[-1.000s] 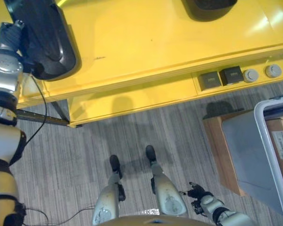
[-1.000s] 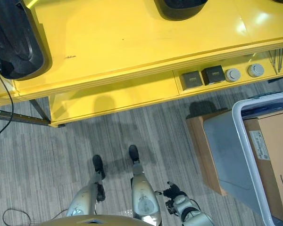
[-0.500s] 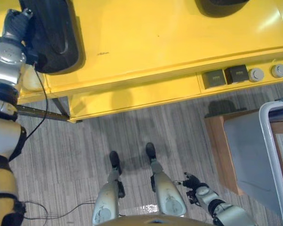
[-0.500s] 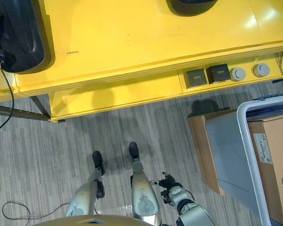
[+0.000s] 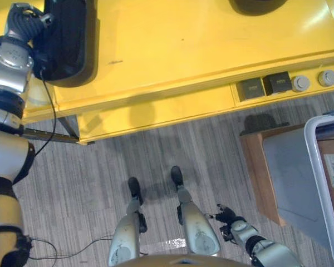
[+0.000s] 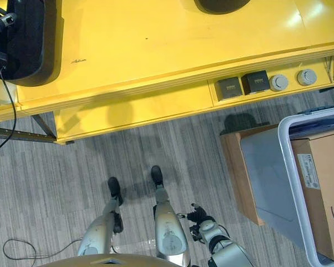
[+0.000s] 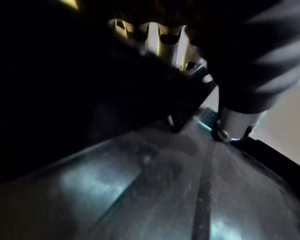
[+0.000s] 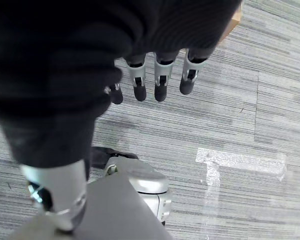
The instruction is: Move parts from the plastic box to the shelf.
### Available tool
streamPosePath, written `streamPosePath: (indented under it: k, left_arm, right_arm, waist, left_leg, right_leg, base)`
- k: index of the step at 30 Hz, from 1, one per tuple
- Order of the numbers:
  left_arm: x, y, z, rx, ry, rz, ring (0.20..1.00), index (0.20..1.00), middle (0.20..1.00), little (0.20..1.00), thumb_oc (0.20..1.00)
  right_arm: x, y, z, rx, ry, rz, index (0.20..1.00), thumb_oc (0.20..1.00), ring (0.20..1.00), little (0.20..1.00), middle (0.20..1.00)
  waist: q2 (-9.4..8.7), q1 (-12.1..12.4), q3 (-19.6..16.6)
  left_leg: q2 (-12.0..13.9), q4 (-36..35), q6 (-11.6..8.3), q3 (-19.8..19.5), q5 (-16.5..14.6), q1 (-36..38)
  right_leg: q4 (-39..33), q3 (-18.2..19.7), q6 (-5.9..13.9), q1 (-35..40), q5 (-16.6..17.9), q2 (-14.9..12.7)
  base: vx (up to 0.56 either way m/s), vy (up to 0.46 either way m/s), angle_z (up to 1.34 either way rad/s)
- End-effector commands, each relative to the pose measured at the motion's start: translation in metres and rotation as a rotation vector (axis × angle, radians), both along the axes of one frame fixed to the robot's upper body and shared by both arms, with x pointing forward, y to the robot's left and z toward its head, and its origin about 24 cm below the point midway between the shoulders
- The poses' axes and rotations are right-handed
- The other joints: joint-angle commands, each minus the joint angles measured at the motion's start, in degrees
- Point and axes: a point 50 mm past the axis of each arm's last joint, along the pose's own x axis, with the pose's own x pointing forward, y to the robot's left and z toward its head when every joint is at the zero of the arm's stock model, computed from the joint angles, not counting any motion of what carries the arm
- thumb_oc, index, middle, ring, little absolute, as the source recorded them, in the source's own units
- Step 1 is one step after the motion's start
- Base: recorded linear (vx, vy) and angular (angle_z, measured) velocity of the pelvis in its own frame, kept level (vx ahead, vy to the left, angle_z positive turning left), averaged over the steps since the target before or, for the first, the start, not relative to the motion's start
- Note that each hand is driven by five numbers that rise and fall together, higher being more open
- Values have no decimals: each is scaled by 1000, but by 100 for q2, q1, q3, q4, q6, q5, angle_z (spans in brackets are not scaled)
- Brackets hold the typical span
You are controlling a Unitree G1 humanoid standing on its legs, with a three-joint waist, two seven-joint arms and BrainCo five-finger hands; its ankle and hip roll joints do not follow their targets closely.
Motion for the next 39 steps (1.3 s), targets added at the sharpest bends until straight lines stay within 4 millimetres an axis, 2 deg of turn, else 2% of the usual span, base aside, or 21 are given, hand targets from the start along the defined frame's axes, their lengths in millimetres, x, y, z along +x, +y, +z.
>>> streamPosePath:
  k: [1,11,12,13,14,19,26,27,29,32,33,34,35,39]
  left_arm:
    - [-1,0,15,-8,-34,29,1000,1000,1000,1000,1000]
    - [12,-19,-8,-285,-81,-25,1000,1000,1000,1000,1000]
    - [14,-22,-20,-336,-58,-35,1000,1000,1000,1000,1000]
    - [14,-22,-20,-337,-57,-35,1000,1000,1000,1000,1000]
    - [16,-21,-30,-368,-34,-26,1000,1000,1000,1000,1000]
    - [14,-10,-53,-421,32,35,1000,1000,1000,1000,1000]
    - [13,-8,-72,-525,47,16,1000,1000,1000,1000,1000]
    - [14,-11,-73,-500,61,15,1000,1000,1000,1000,1000]
    - [18,-41,-64,-389,-28,-92,1000,1000,1000,1000,1000]
    - [4,-66,-98,-409,-96,-197,1000,1000,1000,1000,1000]
    - [-6,-67,-110,-421,-102,-243,727,727,727,727,727]
    - [-7,-67,-111,-422,-100,-241,420,420,420,420,420]
    - [-26,-75,-135,-466,-109,-297,200,200,200,200,200]
    - [-71,-80,-173,-539,-109,-377,200,200,200,200,200]
  right_arm:
    - [-16,-4,-7,-7,73,1,1000,1000,1000,1000,1000]
    - [-19,-8,-8,-46,97,9,1000,1000,1000,1000,1000]
    - [-23,-10,-9,-54,112,7,1000,1000,1000,1000,1000]
    - [-23,-10,-9,-55,112,7,1000,1000,1000,1000,1000]
    - [-28,-12,-10,-64,129,16,1000,1000,1000,1000,1000]
    - [-42,-16,-15,-68,176,10,1000,1000,1000,1000,1000]
    - [-63,-22,-20,-77,253,-2,1000,1000,1000,1000,1000]
    - [-65,-23,-21,-77,266,-1,1000,1000,1000,1000,1000]
    - [-71,-22,-23,-66,276,-30,1000,1000,1000,1000,1000]
    - [-77,-21,-24,-57,276,-50,1000,1000,1000,1000,1000]
    - [-81,-20,-26,-47,283,-62,1000,1000,1000,1000,1000]
    - [-82,-21,-26,-49,285,-60,1000,1000,1000,1000,1000]
    - [-88,-17,-28,-29,292,-74,1000,1000,1000,1000,1000]
    - [-94,-11,-31,10,281,-115,1000,1000,1000,1000,1000]
  waist:
    - [75,13,-146]
    - [120,30,-342]
    - [140,27,-426]
    - [142,26,-416]
    - [150,24,-512]
    - [171,-9,-733]
    - [188,48,-1077]
    - [190,72,-1141]
    - [164,142,-1263]
    - [88,202,-1349]
    - [54,244,-1372]
    - [59,234,-1378]
    - [6,288,-1419]
    - [-116,379,-1535]
  left_leg:
    - [370,-41,-269,-351,98,110]
    - [379,-41,-258,-365,-17,480]
    - [373,-41,-257,-377,-53,627]
    - [373,-41,-257,-377,-56,641]
    - [369,-41,-255,-385,-95,782]
    - [354,-41,-245,-364,-175,1071]
    - [343,-41,-244,-378,-260,1354]
    - [341,-41,-242,-400,-270,1402]
    - [321,-41,-230,-488,-291,1486]
    - [281,-41,-206,-541,-335,1625]
    - [273,-41,-201,-541,-357,1675]
    - [272,-41,-201,-540,-359,1684]
    - [259,-41,-182,-543,-392,1766]
    - [249,-41,-158,-520,-459,1898]
  right_leg:
    - [-34,160,445,85,231,-381]
    - [-34,112,416,472,79,-387]
    - [-34,96,401,625,28,-396]
    - [-34,95,401,639,25,-396]
    - [-34,67,389,784,-24,-413]
    - [-34,33,386,1067,-111,-427]
    - [-34,-55,388,1386,-218,-445]
    - [-34,-80,384,1457,-237,-454]
    - [-34,-189,386,1610,-275,-492]
    - [-34,-269,383,1789,-322,-510]
    - [-29,-291,392,1848,-344,-519]
    - [-30,-291,393,1857,-346,-520]
    - [-23,-320,405,1959,-370,-540]
    - [-1,-337,425,2088,-424,-562]
  base:
    - [0,0,0]
    - [28,-4,0]
    - [54,4,0]
    - [89,3,0]
    - [62,1,0]
    - [45,5,2]
    - [33,-7,2]
    - [31,-22,4]
    - [27,-18,11]
    - [10,10,22]
    - [16,8,10]
    - [0,0,0]
    - [7,26,5]
    - [14,34,6]
